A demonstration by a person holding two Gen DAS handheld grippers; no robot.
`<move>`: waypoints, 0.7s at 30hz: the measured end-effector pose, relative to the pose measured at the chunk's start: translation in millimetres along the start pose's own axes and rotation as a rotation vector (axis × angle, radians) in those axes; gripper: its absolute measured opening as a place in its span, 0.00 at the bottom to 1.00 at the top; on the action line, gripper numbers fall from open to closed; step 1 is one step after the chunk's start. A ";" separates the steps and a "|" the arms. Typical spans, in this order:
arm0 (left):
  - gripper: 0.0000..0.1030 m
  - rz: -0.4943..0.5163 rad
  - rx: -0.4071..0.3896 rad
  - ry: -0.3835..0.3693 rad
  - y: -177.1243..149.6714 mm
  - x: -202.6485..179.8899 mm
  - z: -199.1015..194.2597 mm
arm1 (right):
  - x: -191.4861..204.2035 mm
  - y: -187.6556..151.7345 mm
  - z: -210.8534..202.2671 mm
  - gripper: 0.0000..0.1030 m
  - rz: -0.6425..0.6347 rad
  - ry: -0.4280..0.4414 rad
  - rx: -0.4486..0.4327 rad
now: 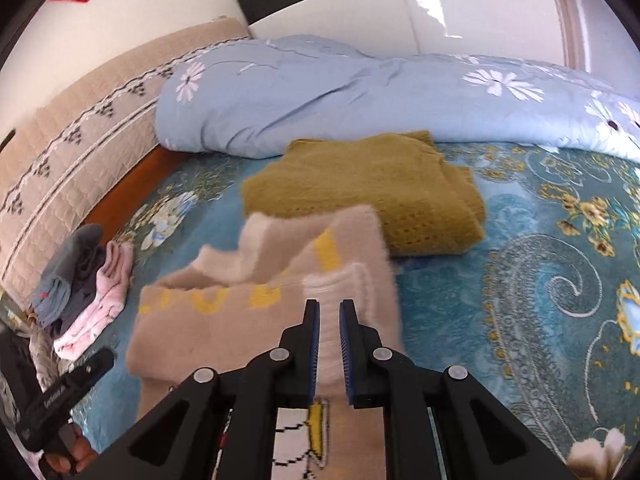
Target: Fold clothes
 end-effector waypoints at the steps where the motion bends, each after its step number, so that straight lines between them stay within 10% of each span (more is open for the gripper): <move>1: 0.48 0.016 0.000 -0.007 -2.6 -4.8 5.5 | 13.8 -0.6 1.2 0.12 -0.046 0.023 -0.003; 5: 0.48 0.099 0.065 -0.007 -20.8 -9.6 33.1 | 34.5 -9.8 21.2 0.13 -0.180 0.006 0.037; 13: 0.50 0.108 0.115 -0.051 -22.0 -6.2 48.9 | -25.6 -28.6 70.8 0.12 0.089 0.059 0.142; 21: 0.51 0.082 0.099 -0.105 -23.3 0.4 38.0 | -20.5 -27.3 65.9 0.13 0.080 0.026 0.171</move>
Point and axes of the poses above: each gripper's, at about its wrist camera, not at the fingertips, and z roughly the way its jaws point, x to its left, y to its top, the point moved 5 cm from there along z, roughly the way its jaws point, and after that the axes turned 8 degrees about -z, right-handed, at the moved point
